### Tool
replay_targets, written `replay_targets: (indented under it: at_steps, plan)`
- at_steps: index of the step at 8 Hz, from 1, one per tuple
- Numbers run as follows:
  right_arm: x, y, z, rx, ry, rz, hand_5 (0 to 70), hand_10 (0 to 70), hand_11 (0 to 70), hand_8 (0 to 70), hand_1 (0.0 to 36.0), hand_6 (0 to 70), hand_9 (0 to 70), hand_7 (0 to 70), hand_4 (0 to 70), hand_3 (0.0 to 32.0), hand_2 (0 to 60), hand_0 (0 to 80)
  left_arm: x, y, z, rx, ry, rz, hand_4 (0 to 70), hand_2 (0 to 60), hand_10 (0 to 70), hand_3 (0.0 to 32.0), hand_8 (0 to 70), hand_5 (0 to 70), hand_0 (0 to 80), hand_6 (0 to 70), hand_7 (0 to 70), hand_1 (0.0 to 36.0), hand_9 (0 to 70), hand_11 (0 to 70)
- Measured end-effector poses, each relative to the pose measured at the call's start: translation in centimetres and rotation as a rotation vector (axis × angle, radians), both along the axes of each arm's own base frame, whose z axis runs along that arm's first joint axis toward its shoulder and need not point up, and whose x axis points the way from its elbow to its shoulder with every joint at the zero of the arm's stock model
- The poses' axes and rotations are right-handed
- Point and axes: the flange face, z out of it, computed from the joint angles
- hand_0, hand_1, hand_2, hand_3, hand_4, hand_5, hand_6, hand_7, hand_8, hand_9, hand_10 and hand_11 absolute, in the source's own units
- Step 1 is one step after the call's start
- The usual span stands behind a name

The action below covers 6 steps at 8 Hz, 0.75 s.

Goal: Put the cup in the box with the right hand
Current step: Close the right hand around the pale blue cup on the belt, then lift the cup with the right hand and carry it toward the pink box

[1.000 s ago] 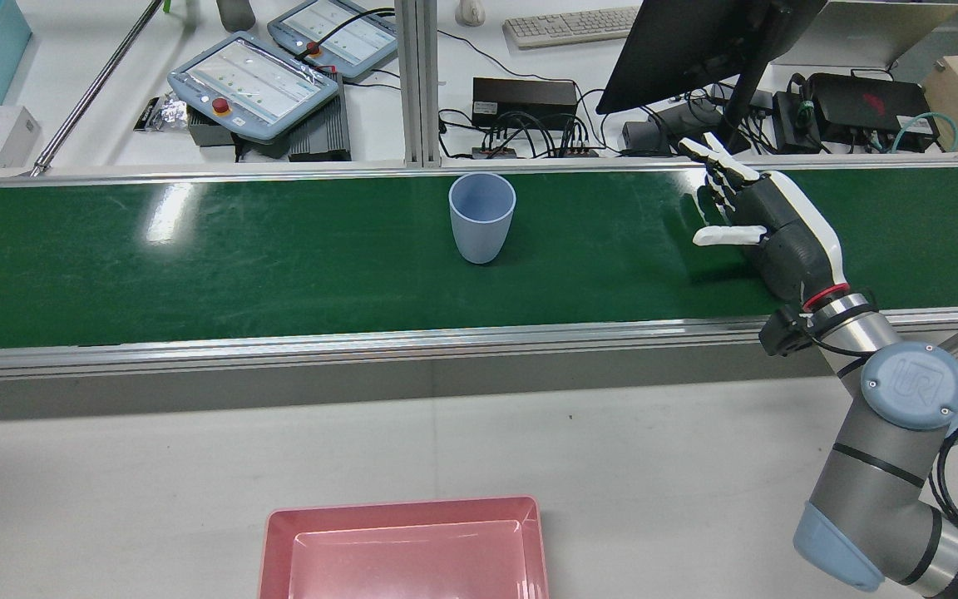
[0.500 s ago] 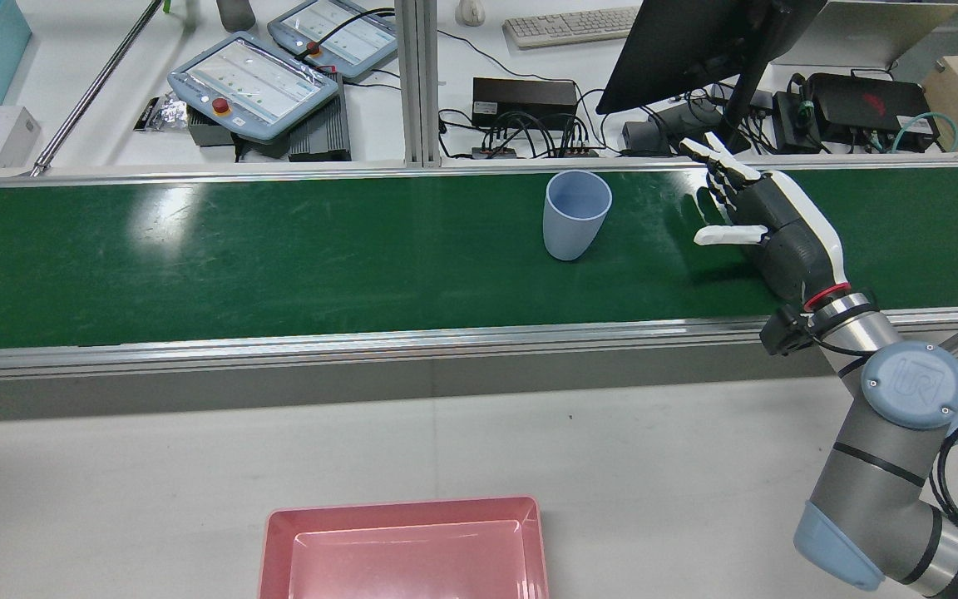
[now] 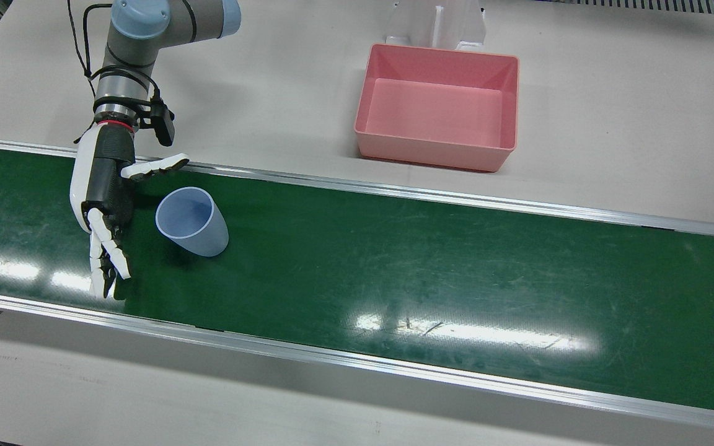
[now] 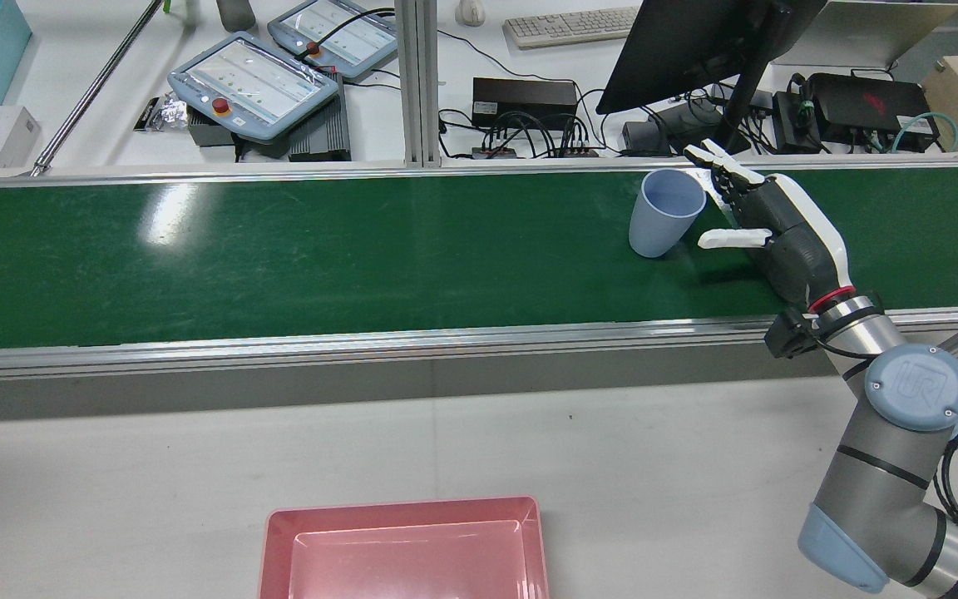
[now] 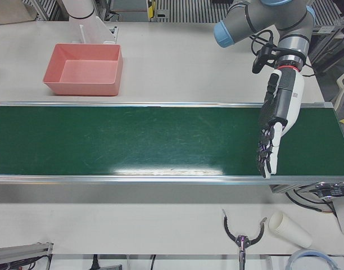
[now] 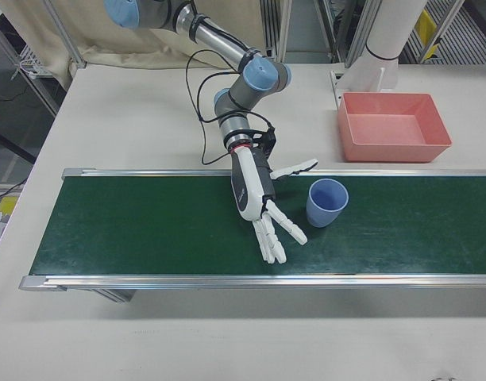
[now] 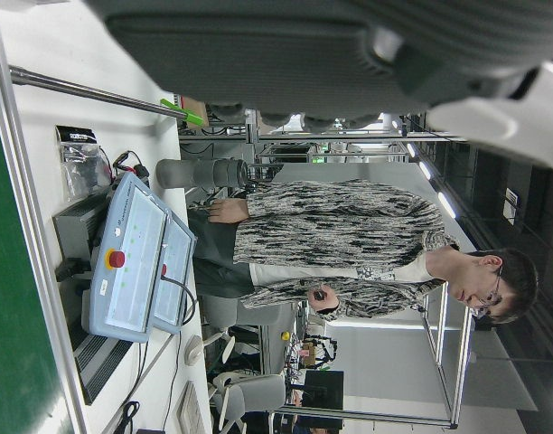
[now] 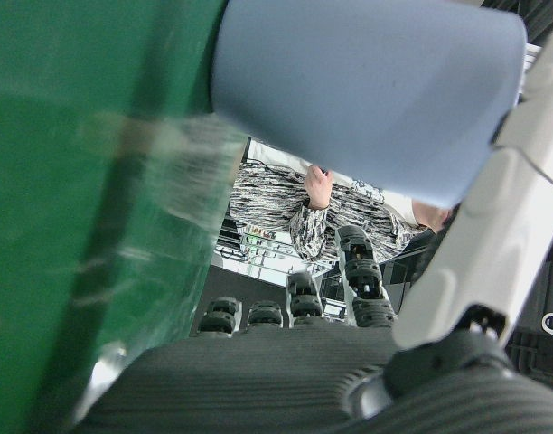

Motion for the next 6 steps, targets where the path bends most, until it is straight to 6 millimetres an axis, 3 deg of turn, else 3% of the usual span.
replay_targets:
  at_steps: [1,2,5,6]
  plan:
    - [0.2,0.0,0.1,-0.003,0.004,0.004,12.2,42.9,60.9,48.4,28.4,31.5,70.0,70.0,32.7,0.0,60.0,42.2,0.0,0.0,0.0,0.0,0.0,0.0,0.0,0.0,0.0,0.0,0.0,0.0,0.0,0.0,0.0,0.0,0.0,0.0]
    - [0.5,-0.1,0.2,-0.009,0.007,0.022,15.8,51.2,70.0,57.1,36.0,37.4,70.0,70.0,32.7,0.0,60.0,45.6,0.0,0.0,0.0,0.0,0.0,0.0,0.0,0.0,0.0,0.0,0.0,0.0,0.0,0.0,0.0,0.0,0.0,0.0]
    - [2.4,-0.4,0.4,-0.017,0.005,0.083,16.1,50.0,70.0,55.0,35.7,35.3,70.0,70.0,24.4,0.0,60.0,47.3,0.0,0.0,0.0,0.0,0.0,0.0,0.0,0.0,0.0,0.0,0.0,0.0,0.0,0.0,0.0,0.0,0.0,0.0]
    - [2.9,-0.4,0.4,-0.017,0.002,0.092,15.6,49.3,70.0,54.1,34.0,34.5,70.0,70.0,24.2,0.0,60.0,47.3,0.0,0.0,0.0,0.0,0.0,0.0,0.0,0.0,0.0,0.0,0.0,0.0,0.0,0.0,0.0,0.0,0.0,0.0]
